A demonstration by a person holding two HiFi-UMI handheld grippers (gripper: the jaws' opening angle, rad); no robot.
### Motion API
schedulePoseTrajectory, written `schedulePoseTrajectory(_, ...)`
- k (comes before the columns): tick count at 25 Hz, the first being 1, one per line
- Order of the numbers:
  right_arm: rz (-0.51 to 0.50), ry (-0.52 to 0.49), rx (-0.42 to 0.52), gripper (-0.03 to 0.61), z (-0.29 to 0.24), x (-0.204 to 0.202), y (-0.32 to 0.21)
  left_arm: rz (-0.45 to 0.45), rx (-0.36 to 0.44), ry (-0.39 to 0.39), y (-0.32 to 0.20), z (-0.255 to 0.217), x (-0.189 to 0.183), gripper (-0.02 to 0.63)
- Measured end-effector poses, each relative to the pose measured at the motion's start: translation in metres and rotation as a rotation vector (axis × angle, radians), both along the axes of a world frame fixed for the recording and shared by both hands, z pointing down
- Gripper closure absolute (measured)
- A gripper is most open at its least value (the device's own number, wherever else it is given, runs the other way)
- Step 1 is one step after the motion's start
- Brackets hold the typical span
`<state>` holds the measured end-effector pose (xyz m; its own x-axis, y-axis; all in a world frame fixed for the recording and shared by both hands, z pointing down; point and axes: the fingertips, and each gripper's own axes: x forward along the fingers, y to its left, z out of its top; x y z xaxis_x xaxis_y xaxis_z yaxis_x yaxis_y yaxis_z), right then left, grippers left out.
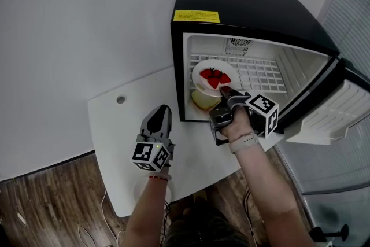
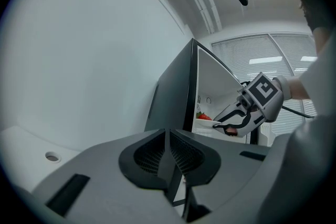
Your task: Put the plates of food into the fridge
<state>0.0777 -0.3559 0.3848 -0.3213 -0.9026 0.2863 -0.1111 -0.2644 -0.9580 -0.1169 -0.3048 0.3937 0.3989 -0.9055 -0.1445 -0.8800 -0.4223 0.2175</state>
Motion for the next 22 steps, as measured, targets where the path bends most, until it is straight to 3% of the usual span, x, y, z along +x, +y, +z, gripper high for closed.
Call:
schedulePoseTrajectory(12, -0.023, 0.040, 0.109, 0.558, -0.008, -0.001, -0.003, 0.002, 0.001, -0.021, -0.002, 0.002, 0.001, 0.598)
schedulePoseTrajectory(16, -0.036, 0.069, 0.134, 0.494, -0.013, -0.002, -0.003, 0.006, 0.002, -0.021, -0.002, 0.001, 0.003, 0.598)
schedulePoseTrajectory(22, -0.059, 0.125, 0.157, 0.453, -0.009, -0.004, 0.007, 0.015, 0.004, -0.025, 0.000, 0.000, 0.005, 0.598)
